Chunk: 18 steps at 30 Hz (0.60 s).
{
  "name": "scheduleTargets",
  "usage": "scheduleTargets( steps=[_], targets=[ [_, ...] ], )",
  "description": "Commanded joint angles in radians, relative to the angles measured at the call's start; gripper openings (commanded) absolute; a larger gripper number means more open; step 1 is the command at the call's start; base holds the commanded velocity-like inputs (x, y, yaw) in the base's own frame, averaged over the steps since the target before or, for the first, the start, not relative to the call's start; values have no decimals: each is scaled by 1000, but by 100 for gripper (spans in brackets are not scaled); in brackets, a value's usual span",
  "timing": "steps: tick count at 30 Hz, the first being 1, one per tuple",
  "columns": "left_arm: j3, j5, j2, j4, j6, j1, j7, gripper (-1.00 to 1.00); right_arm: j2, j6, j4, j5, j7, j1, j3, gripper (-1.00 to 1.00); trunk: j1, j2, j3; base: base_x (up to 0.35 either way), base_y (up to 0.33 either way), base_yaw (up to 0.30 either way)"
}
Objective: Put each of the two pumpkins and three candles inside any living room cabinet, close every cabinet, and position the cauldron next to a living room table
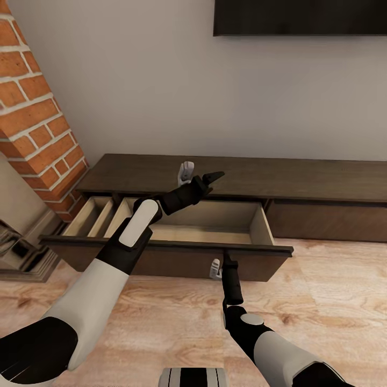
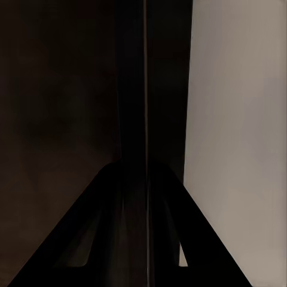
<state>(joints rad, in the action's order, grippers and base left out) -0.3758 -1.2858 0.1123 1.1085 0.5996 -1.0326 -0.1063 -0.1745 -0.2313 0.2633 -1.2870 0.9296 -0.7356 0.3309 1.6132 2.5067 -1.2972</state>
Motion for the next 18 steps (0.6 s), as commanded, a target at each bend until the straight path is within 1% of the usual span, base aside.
scheduleTargets(
  steps=[1,6,11,12,13,16,18],
  targets=[
    [0,0,0,0,0,0,0,100,0,0,1,11,-3,-1,-30,-100,0,0,0,-85,0,0],
    [1,0,0,0,0,0,1,100,0,0,1,11,-3,0,-30,-100,0,0,0,-220,0,0],
    [1,0,-1,0,0,0,2,100,0,-1,1,11,-3,1,-30,-100,0,0,0,-56,0,0],
    [6,-6,-6,5,6,6,-5,100,2,3,-8,4,-138,-71,-11,-100,0,0,0,0,0,0],
    [7,-7,-11,8,10,11,-9,100,1,-3,-13,8,-135,-76,-8,-100,0,0,0,0,0,0],
    [7,-6,-11,8,8,27,-10,100,2,-14,-17,11,-129,-79,6,-100,0,0,0,0,0,0],
    [7,-7,-22,11,7,38,-11,100,1,-17,-20,15,-127,-75,13,-100,0,0,0,0,0,0]
  ],
)
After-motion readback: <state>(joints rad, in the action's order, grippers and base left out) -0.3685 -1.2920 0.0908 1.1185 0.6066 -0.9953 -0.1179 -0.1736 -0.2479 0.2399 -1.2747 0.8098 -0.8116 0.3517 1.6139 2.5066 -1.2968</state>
